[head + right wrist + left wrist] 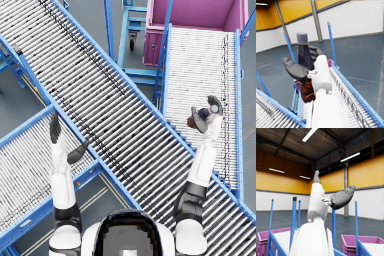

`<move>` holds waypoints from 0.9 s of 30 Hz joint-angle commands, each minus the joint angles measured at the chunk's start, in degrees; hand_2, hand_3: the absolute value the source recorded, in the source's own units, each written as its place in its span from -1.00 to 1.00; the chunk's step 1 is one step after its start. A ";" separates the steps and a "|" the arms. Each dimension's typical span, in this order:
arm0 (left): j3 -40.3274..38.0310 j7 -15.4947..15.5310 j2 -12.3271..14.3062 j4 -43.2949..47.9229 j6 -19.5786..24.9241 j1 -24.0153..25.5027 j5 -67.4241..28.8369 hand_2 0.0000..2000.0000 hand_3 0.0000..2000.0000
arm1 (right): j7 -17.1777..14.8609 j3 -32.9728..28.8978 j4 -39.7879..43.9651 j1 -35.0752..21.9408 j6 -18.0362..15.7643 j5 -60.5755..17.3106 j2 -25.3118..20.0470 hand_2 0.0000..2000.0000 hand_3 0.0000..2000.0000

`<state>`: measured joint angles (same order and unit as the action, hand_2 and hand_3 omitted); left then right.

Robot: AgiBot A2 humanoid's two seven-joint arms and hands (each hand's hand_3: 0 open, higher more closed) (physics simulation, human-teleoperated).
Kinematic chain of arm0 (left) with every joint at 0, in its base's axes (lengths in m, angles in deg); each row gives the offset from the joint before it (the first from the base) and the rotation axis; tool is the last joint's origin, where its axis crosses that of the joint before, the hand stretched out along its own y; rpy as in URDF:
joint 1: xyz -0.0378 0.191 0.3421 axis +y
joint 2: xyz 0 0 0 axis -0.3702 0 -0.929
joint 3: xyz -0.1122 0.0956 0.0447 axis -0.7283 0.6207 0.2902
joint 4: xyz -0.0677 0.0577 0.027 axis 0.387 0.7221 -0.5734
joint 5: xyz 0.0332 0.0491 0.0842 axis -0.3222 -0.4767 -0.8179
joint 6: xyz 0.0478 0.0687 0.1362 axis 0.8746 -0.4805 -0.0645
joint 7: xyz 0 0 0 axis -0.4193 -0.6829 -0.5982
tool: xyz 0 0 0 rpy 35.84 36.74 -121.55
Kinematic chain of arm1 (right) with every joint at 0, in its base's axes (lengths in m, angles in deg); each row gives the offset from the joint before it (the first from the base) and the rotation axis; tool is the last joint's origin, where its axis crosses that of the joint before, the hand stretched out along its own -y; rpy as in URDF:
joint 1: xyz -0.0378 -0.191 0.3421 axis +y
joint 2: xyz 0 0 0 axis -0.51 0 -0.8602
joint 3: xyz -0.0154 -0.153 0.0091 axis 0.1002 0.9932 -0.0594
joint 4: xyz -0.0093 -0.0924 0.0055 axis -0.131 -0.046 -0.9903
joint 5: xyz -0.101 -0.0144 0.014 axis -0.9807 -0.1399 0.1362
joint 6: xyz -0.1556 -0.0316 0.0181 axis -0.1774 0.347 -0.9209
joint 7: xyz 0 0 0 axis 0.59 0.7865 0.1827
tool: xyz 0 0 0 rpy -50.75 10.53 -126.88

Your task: Pick up the oil and place it on the left assembly line, put the cola on the right, and keep Sprite still

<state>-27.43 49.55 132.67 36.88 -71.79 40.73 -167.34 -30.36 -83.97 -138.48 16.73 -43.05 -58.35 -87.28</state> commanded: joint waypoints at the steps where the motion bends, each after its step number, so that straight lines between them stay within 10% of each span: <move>1: -0.58 0.00 -0.06 0.34 0.00 -0.55 0.00 -1.00 -1.00 | 0.03 -2.67 11.80 -10.50 0.42 0.01 3.18 -1.00 -0.96; 6: -0.38 0.00 0.09 0.08 0.00 -0.13 0.00 -1.00 -1.00 | 0.09 -0.82 11.94 -14.03 1.26 0.05 4.12 -1.00 -1.00; 16: 0.02 0.00 0.05 -0.61 0.00 -1.97 0.00 -1.00 -1.00 | 0.10 9.38 -25.16 0.45 1.45 0.01 1.49 -1.00 -1.00; 27: 0.82 0.00 0.23 -4.42 0.00 -3.84 0.00 -1.00 -1.00 | 0.10 15.73 -37.28 13.93 1.45 -0.03 1.20 -1.00 -1.00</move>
<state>-26.78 49.55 133.00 33.03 -71.79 37.84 -167.34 -30.26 -69.49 -173.45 28.92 -41.59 -58.38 -86.24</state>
